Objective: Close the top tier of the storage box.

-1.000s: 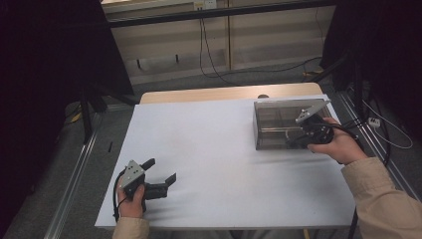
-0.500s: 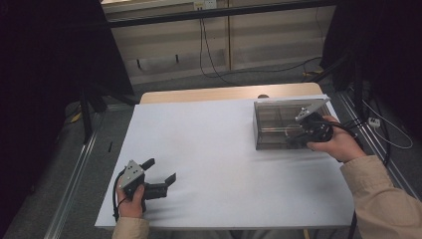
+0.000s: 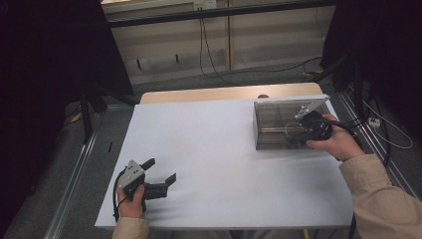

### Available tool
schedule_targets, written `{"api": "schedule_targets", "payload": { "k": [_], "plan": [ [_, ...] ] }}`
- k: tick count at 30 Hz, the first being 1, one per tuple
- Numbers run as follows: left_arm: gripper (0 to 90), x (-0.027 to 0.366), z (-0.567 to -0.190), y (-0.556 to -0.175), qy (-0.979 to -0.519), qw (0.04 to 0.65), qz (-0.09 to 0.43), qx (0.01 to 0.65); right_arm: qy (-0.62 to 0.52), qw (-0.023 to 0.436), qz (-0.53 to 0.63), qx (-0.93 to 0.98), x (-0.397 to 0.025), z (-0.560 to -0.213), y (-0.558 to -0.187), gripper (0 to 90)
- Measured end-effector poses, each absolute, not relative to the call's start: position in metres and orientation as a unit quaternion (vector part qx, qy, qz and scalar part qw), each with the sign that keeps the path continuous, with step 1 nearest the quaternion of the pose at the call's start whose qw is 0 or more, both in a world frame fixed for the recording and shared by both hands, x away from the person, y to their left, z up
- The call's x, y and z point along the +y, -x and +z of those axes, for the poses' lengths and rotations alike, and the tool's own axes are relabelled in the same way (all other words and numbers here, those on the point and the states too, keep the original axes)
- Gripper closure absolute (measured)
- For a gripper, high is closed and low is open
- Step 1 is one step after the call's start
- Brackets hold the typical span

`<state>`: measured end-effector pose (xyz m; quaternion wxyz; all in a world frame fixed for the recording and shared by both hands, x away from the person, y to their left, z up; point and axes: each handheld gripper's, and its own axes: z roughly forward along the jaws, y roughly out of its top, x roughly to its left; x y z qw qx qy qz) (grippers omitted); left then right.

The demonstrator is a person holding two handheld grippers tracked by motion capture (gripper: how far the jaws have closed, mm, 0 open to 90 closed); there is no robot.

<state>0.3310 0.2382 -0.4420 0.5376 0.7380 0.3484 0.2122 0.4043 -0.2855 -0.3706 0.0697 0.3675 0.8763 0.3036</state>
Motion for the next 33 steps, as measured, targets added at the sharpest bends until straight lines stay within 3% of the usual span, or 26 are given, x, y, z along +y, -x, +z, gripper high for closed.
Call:
{"api": "schedule_targets", "payload": {
  "k": [33],
  "plan": [
    [2.7,0.2428,-0.443,-0.328,-0.737,0.536,0.211,0.354,-0.376,0.082,0.31,0.869,-0.2879,-0.3727,-0.4133,90.0]
  ]
}}
